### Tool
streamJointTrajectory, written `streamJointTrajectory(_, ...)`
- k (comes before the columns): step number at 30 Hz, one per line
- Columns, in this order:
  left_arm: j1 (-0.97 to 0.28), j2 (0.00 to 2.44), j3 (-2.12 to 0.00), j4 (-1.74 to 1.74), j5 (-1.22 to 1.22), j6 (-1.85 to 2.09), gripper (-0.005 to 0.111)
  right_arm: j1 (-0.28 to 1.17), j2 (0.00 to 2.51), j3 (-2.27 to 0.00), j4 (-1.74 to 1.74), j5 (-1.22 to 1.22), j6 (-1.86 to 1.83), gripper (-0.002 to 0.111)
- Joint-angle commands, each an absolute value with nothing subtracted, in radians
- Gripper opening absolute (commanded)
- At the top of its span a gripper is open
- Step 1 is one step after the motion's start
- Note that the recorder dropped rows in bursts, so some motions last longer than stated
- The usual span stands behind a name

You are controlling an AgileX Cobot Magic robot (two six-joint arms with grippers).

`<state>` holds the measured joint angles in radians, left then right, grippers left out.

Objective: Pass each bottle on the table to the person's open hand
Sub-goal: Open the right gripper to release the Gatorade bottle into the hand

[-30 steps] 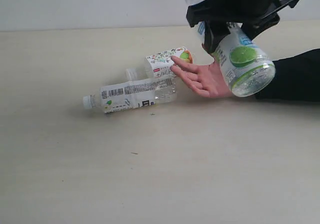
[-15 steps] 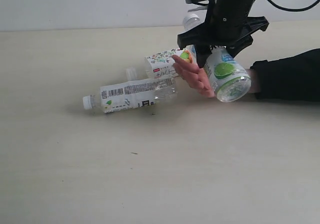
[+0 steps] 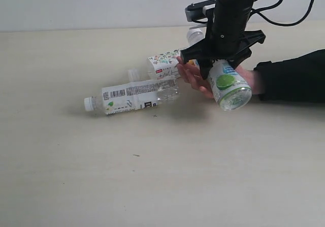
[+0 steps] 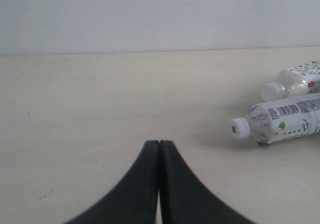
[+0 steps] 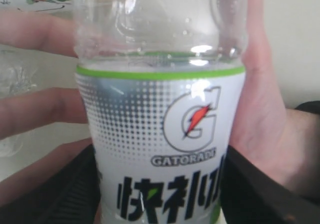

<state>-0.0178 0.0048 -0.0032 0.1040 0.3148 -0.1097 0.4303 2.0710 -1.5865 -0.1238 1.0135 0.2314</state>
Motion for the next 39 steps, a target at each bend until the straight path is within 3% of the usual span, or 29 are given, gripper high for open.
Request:
streamJointTrajectory(1,-0.022,0.000,0.000,0.099,0.311,-0.111,0.003,0.423,2.071,-1.593,-0.143,0.992,0.223,0.010)
streamJointTrajectory(13,-0.022,0.000,0.000,0.099,0.311,-0.111,0.003,0.425,2.071,-1.593,-0.138,1.001,0.180,0.080)
streamJointTrajectory(17,-0.022,0.000,0.000,0.099,0.311,-0.111,0.003,0.425,2.071,-1.593,-0.135,1.001,0.180,0.093)
streamJointTrajectory(29,-0.022,0.000,0.000,0.099,0.311,-0.111,0.003,0.425,2.059,-1.593,-0.143,0.989,0.176,0.096)
streamJointTrajectory(39,-0.022,0.000,0.000,0.099,0.311,-0.111,0.003,0.425,1.905,-1.593,-0.135,1.034,0.158,0.096)
